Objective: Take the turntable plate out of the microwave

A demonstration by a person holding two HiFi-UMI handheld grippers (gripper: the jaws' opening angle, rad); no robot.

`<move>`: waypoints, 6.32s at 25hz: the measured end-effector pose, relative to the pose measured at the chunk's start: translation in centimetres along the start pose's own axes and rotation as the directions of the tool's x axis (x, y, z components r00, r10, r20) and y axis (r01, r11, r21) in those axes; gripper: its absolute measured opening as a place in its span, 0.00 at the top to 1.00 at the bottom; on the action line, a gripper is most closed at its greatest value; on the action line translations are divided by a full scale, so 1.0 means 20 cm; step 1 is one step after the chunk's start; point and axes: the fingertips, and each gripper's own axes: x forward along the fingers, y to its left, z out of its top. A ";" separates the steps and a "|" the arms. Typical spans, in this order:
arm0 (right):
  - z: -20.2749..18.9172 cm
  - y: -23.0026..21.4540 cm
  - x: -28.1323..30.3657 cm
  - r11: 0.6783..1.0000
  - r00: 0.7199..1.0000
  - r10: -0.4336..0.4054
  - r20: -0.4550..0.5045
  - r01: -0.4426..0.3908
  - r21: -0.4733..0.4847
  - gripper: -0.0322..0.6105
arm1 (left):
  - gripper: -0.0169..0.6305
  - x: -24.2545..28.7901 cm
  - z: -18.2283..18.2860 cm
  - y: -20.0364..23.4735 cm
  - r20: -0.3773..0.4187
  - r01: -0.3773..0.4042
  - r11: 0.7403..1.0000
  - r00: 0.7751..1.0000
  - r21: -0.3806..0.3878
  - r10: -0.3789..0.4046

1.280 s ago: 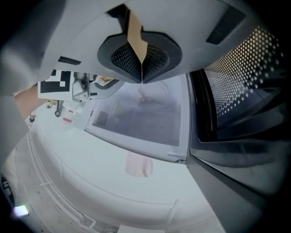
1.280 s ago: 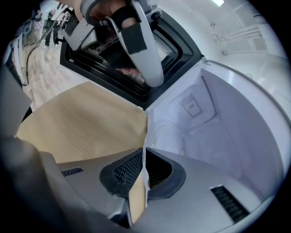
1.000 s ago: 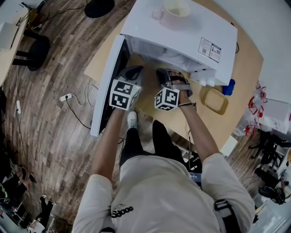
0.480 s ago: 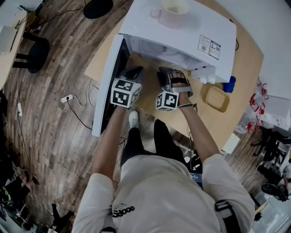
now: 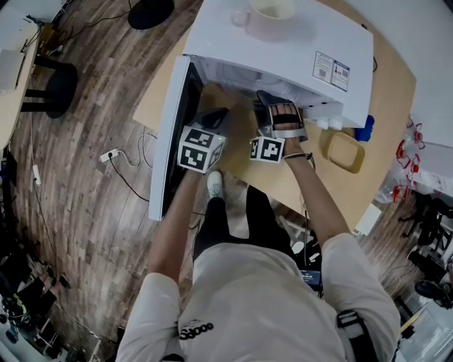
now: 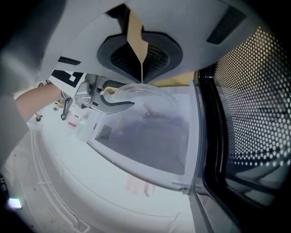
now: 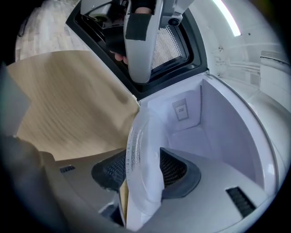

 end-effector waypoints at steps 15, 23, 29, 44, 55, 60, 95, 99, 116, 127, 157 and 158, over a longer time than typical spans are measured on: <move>0.04 0.02 0.16 1.000 1.000 -0.023 0.018 0.023 -0.012 0.68 | 0.94 0.00 -0.04 0.03 0.001 0.041 0.999 0.999 0.015 -0.041; 0.07 0.04 0.01 0.990 0.993 -0.100 0.060 0.106 -0.096 0.83 | 0.94 -0.02 -0.08 0.04 -0.043 0.030 0.991 0.999 0.133 -0.024; 0.09 0.11 -0.13 0.978 0.987 -0.134 0.092 0.147 -0.147 0.84 | 0.71 -0.05 -0.07 -0.05 -0.053 0.095 0.972 0.995 0.214 -0.086; 0.11 0.18 -0.25 0.965 0.980 -0.176 0.093 0.190 -0.183 0.87 | 0.63 0.01 -0.22 -0.11 0.089 0.207 0.819 0.978 -0.536 -0.188; 0.16 0.22 -0.39 0.953 0.970 -0.219 0.101 0.235 -0.190 0.89 | 0.64 0.09 -0.17 -0.10 0.198 0.303 0.737 0.953 -0.604 -0.229; 0.17 0.21 -0.44 0.954 0.968 -0.234 0.088 0.247 -0.173 0.91 | 0.78 0.07 -0.12 -0.15 0.283 0.395 0.655 0.919 -0.645 -0.275; 0.02 0.00 -1.60 0.917 0.921 -0.384 0.071 0.389 -0.089 0.90 | 0.86 -0.57 0.08 -1.17 0.504 0.594 0.587 0.796 -0.550 -0.334; 0.00 -0.08 -1.78 0.902 0.906 -0.414 0.090 0.422 -0.091 0.90 | 0.87 -0.67 0.11 -1.31 0.535 0.610 0.562 0.783 -0.558 -0.317; 0.01 -0.50 -2.37 0.749 0.813 -0.538 0.223 0.582 -0.316 0.89 | 0.89 -1.15 0.52 -1.78 0.756 0.815 0.470 0.532 -0.338 -0.380; 0.07 -0.59 -2.41 0.737 0.799 -0.543 0.259 0.601 -0.308 0.89 | 0.89 -1.25 0.60 -1.79 0.748 0.794 0.517 0.546 -0.320 -0.377; 0.32 -0.54 -2.24 0.741 0.842 -0.415 0.343 0.532 -0.409 0.90 | 0.89 -1.33 0.52 -1.51 0.816 0.834 0.418 0.498 -0.359 -0.292; 0.32 -0.54 -2.25 0.740 0.841 -0.418 0.343 0.534 -0.408 0.90 | 0.89 -1.34 0.52 -1.51 0.817 0.835 0.418 0.497 -0.358 -0.294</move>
